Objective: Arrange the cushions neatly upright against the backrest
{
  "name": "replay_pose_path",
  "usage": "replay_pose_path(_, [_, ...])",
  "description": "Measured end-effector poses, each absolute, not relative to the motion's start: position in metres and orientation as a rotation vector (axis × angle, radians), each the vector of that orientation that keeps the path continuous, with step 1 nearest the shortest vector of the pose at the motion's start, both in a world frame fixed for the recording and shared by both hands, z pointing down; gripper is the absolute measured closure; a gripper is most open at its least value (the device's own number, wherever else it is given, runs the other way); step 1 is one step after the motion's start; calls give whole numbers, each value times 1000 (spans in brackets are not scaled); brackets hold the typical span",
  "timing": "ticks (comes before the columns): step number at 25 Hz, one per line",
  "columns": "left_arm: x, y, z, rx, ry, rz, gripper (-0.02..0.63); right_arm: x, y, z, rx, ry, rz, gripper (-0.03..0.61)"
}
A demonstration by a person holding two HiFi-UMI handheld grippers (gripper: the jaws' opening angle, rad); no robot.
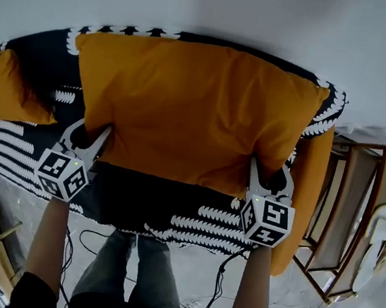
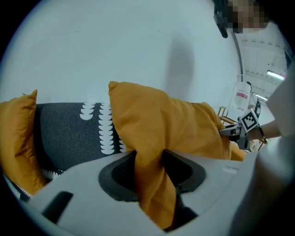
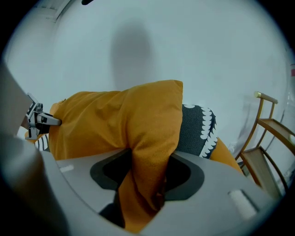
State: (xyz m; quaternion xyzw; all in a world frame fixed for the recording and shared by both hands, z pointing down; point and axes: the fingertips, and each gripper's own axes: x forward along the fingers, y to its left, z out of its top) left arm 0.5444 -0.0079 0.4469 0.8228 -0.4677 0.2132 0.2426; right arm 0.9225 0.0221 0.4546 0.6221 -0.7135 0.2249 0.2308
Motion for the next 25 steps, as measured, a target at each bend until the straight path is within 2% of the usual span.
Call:
replay_pose_path(15, [547, -17, 497, 2203, -1253, 662, 419, 933, 5, 508, 1722, -1910, 669, 318])
replay_pose_path(20, [516, -12, 495, 2197, -1263, 636, 402, 906, 9, 505, 1730, -1914, 661, 304])
replay_pose_path(25, [520, -12, 494, 2180, -1271, 628, 388, 914, 11, 505, 1747, -1905, 656, 285])
